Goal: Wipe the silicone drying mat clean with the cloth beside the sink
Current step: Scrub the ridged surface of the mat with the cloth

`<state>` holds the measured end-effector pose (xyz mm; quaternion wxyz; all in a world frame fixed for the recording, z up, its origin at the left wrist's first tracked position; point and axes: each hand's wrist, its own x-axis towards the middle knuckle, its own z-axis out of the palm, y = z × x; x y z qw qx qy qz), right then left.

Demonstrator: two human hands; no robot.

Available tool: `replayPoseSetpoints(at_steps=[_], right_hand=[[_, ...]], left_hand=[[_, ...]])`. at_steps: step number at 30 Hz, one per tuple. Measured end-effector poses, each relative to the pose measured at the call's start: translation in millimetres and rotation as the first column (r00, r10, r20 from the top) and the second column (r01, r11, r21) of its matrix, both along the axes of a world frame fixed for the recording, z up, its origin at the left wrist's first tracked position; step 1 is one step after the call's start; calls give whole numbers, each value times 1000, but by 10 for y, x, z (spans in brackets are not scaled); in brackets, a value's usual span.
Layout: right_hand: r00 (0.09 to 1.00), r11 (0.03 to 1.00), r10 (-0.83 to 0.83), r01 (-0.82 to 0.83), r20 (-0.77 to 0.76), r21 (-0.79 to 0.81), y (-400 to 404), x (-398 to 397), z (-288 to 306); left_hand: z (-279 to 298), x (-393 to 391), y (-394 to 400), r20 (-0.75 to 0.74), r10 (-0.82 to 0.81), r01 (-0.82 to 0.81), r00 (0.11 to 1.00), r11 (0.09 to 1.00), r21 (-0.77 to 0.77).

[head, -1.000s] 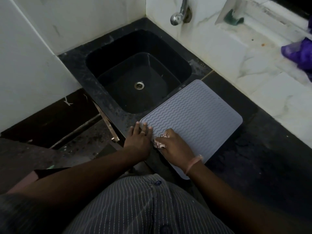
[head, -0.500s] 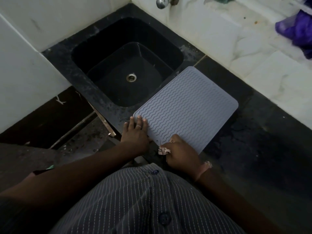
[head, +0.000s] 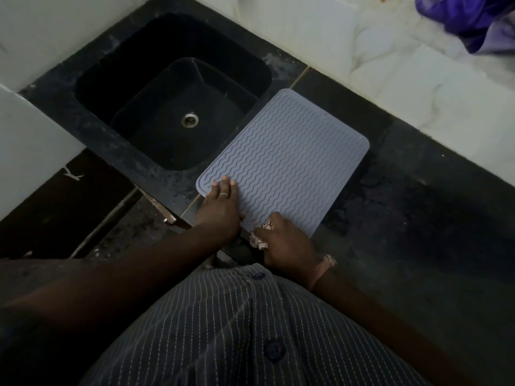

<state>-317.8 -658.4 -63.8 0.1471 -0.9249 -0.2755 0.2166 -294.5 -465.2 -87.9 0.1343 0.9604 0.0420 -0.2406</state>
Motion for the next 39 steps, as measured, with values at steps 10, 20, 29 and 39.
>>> replayPoseSetpoints(at_steps=[10, 20, 29, 39], right_hand=[[998, 993, -70, 69, -8, -92, -68, -22, 153], [999, 1000, -5, 4, -39, -22, -137, -63, 26], [996, 980, -15, -2, -84, -200, -364, -115, 131], [1000, 996, -21, 20, -5, -92, 22, 24, 199]], left_hand=[[40, 71, -112, -103, 47, -51, 994, 998, -37], [-55, 38, -120, -41, 19, -19, 999, 1000, 4], [-23, 32, -103, -44, 37, -38, 998, 999, -17], [-37, 40, -88, -25, 20, -21, 999, 1000, -18]])
